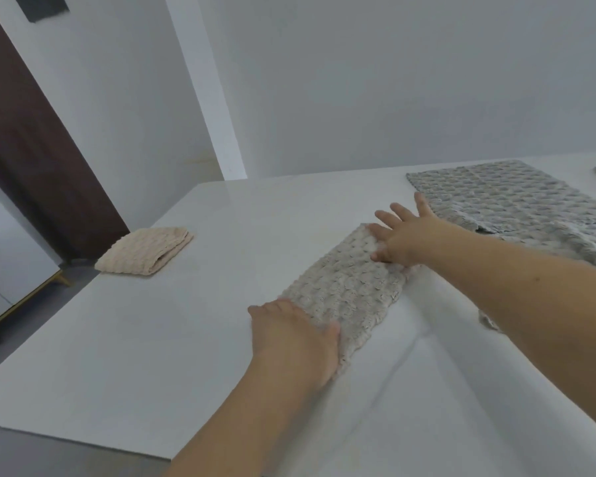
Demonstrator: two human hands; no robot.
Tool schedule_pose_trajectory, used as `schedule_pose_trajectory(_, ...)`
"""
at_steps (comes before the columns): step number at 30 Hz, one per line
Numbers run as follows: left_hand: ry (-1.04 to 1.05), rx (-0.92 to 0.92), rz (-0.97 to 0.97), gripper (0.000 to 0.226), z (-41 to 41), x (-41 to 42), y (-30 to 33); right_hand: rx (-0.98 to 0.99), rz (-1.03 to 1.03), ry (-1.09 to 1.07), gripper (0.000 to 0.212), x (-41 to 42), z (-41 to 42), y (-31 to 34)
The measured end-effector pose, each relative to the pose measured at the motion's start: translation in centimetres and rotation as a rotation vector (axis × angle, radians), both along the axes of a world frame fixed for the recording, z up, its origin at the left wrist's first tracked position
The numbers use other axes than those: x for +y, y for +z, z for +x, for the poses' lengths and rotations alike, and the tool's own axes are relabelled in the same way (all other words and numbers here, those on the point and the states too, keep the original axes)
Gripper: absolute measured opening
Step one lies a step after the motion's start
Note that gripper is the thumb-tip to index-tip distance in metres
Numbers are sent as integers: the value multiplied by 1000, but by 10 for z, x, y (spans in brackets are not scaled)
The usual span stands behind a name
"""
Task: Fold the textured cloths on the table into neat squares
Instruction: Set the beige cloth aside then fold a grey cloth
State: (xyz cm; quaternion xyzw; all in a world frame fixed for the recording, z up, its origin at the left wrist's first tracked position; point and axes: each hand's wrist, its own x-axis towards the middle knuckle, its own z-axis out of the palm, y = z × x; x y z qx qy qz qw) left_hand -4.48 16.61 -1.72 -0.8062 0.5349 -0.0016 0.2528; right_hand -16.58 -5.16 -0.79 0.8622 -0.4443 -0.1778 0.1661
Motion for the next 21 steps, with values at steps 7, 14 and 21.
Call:
schedule_pose_trajectory(7, -106, 176, 44, 74, -23, 22, 31, -496, 42, -76, 48, 27, 9, -20)
schedule_pose_trajectory(14, -314, 35, -72, 55, 2, 13, 33, -554, 379, -61, 74, 31, -9, -38)
schedule_pose_trajectory(21, -667, 101, -297, 24, 11, 2, 14, -627, 350, -59, 69, 34, -13, -41)
